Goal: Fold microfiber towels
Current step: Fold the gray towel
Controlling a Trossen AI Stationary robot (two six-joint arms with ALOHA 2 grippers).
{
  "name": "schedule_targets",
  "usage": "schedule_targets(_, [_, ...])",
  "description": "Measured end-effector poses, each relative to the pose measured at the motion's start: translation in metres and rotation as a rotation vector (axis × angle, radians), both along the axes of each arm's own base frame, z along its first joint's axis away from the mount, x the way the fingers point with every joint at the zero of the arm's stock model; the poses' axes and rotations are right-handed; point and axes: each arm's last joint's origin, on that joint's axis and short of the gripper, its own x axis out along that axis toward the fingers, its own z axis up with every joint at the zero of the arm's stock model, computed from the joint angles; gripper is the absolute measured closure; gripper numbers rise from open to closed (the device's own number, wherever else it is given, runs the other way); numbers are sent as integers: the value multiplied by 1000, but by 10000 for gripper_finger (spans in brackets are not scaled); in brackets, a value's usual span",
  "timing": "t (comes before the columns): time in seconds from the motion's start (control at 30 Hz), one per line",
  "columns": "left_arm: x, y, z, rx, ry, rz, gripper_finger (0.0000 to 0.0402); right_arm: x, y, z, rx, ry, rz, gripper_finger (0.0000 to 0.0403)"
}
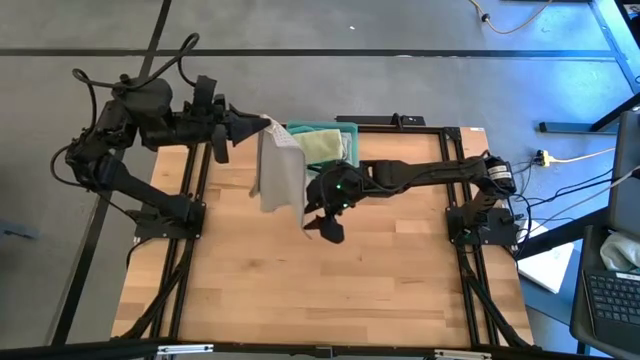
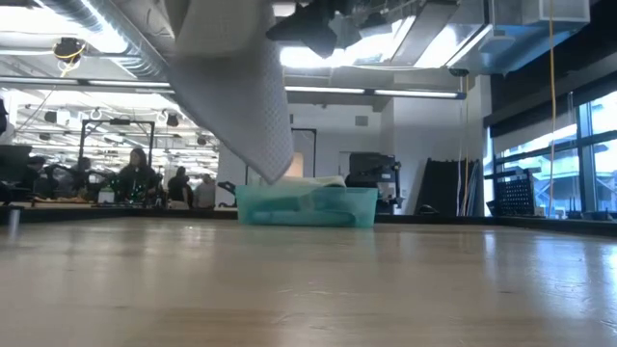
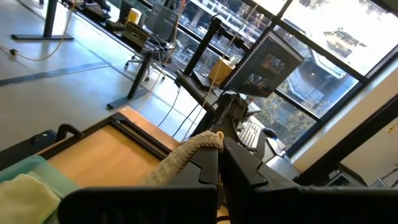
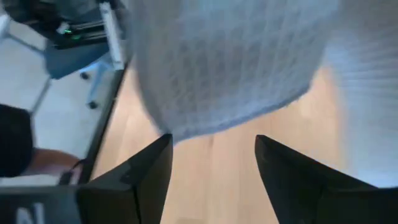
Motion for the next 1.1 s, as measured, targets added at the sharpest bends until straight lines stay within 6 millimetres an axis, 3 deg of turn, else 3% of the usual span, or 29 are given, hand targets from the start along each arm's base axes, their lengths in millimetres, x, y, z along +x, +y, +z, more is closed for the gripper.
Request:
schedule_targets(0.3, [0, 0, 0, 0, 0, 1, 402, -11, -6, 7, -52, 18, 36, 171])
schedule_targets(0.63, [0, 1, 0, 2, 0, 20, 402, -8, -18, 12, -160, -25, -207, 171])
schedule_targets(0.9, [0, 1, 0, 3, 0, 20, 402, -16, -20, 13, -186, 31, -227, 171])
schedule_targets(1.1, [0, 1, 0, 3, 0, 20, 402, -10, -20, 20, -178, -57, -252, 171])
